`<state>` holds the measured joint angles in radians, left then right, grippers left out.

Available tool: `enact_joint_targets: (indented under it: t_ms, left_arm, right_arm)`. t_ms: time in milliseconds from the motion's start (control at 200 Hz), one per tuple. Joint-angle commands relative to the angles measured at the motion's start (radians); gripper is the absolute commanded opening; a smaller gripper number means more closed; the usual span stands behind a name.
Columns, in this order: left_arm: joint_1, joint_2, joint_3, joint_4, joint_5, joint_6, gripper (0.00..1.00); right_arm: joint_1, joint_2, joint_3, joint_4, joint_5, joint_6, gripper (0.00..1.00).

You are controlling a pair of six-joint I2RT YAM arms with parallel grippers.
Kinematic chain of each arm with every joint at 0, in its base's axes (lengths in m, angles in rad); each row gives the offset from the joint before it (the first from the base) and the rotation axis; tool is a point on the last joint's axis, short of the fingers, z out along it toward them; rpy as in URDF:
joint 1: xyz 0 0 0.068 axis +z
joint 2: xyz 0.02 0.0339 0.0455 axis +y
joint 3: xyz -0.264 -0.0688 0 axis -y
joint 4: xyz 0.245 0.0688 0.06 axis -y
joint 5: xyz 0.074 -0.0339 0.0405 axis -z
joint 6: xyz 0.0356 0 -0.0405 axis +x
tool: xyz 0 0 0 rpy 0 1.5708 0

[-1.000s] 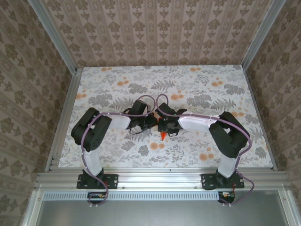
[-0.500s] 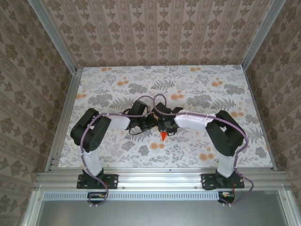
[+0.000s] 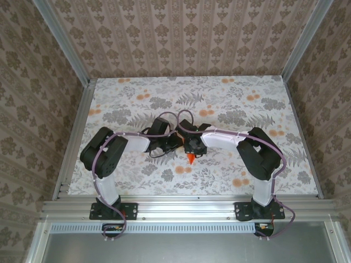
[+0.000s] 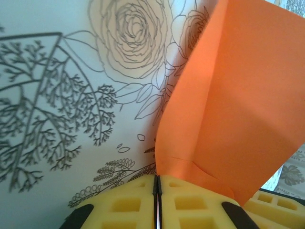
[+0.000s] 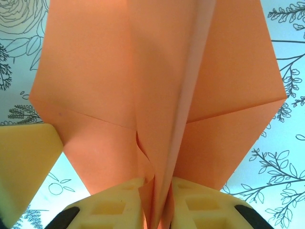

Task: Fold a paper plane with a square sheet of paper (pick it up from the middle)
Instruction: Move the paper to the center of the table.

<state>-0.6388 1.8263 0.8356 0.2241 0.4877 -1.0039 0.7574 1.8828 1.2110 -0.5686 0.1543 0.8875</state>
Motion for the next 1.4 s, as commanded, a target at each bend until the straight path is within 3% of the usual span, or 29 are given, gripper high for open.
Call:
enact_joint_targets:
  t_ms: [0,215,345,475,650,780,1105,1305,1395]
  left_arm:
    - [0.025,-0.055,-0.022,0.033,0.018,-0.032,0.15]
    - [0.107,-0.155,-0.062,-0.021,0.016,-0.012,0.26]
    - [0.176,-0.229,-0.085,-0.102,0.002,0.039,0.32]
    - [0.303,-0.295,-0.123,-0.17,-0.006,0.061,0.39]
    - [0.424,-0.361,-0.171,-0.242,-0.014,0.085,0.47]
    - [0.468,-0.391,-0.183,-0.289,-0.022,0.106,0.49]
    - [0.472,-0.409,-0.191,-0.319,-0.05,0.126,0.5]
    - [0.472,-0.406,-0.195,-0.32,-0.055,0.132,0.51]
    - [0.472,-0.4,-0.194,-0.316,-0.055,0.132,0.51]
  right_arm:
    - [0.007,0.021,0.018,-0.039,0.023,0.005,0.15]
    - [0.007,-0.017,0.049,-0.055,0.049,-0.1,0.07]
    - [0.007,0.001,0.124,-0.063,0.035,-0.304,0.07]
    - [-0.001,0.048,0.202,-0.077,0.002,-0.529,0.08]
    - [-0.039,0.126,0.311,-0.069,-0.093,-0.719,0.12]
    - [-0.074,0.211,0.412,-0.089,-0.075,-0.735,0.13]
    - [-0.101,0.347,0.516,-0.082,-0.076,-0.676,0.15]
    - [-0.099,0.359,0.518,-0.094,-0.068,-0.681,0.27]
    - [-0.093,0.362,0.518,-0.094,-0.056,-0.683,0.21]
